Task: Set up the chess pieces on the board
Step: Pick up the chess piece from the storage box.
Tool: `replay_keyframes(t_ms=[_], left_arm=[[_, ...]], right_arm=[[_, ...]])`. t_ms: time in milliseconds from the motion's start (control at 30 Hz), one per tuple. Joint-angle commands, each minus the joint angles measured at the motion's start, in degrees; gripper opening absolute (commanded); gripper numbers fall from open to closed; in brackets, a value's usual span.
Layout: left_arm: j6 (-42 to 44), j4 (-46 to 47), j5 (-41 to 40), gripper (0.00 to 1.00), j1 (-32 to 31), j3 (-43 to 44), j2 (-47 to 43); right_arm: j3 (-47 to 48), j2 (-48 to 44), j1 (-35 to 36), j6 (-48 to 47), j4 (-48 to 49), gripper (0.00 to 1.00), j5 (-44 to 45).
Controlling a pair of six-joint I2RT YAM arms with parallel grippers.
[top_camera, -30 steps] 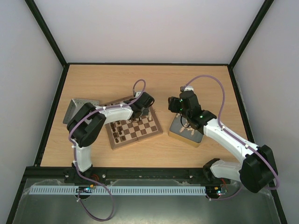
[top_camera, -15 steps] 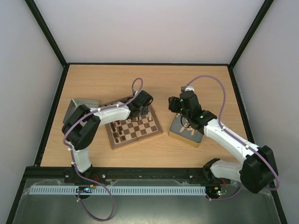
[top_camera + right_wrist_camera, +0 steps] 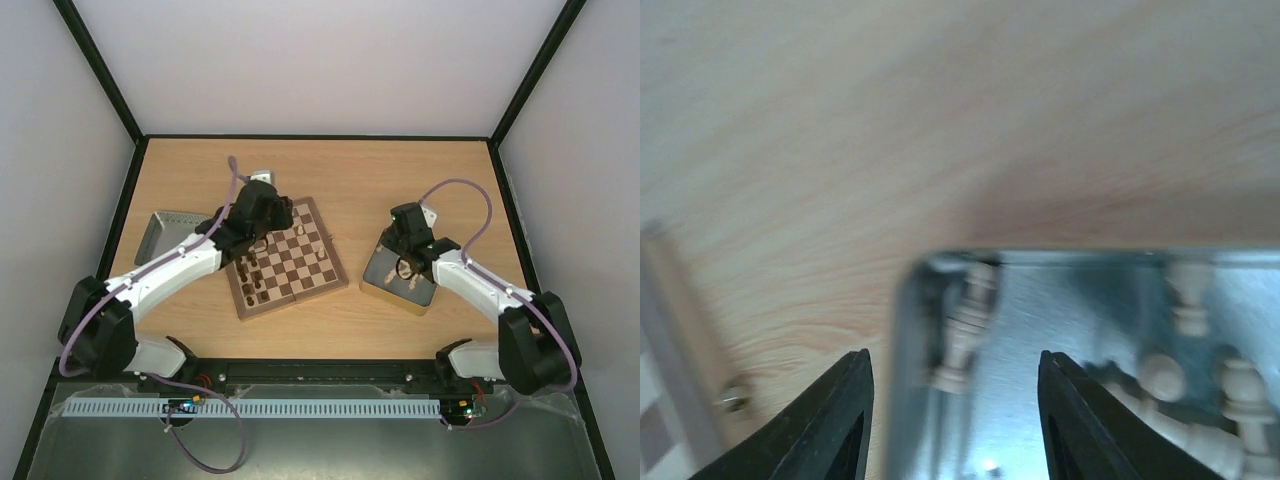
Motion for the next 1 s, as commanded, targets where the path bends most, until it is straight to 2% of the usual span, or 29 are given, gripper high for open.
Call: replay_keyframes(t_ms=[0,167,267,533,800,967], left_arm=[[0.83,5.14,6.68,0.60,1.66,-3.54,-3.06],[1.13,6.30,10.39,0.60,2.97,-4.31,-2.96],[1.36,6.65,11.68,0.60,3.59,-4.74,-2.88],[1.13,7.63,14.51,0.60,4.70,-5.43,-3.08],[1.50,7.47,15.47,0.61,4.81,-5.70,-2.76],[1.19,7.38,15.93,0.60,4.81,-5.61,-2.33]], right_arm=[[-1.85,2.83,-1.81,6.37,-0.33,0.44,-2.02],[-1.40,7.06,-3.16,5.99,3.15,0.39,-6.12],[-1.80,9.33,-4.36,6.58,5.85,0.28,-8.96],[-1.35,14.40,-5.54,8.27,9.99,0.16,-11.36],[-0.91,17.99,-6.22,7.74,12.46,0.20,-15.06],[-0.81,18.62,-6.22,6.48,9.15,0.20,-12.93]])
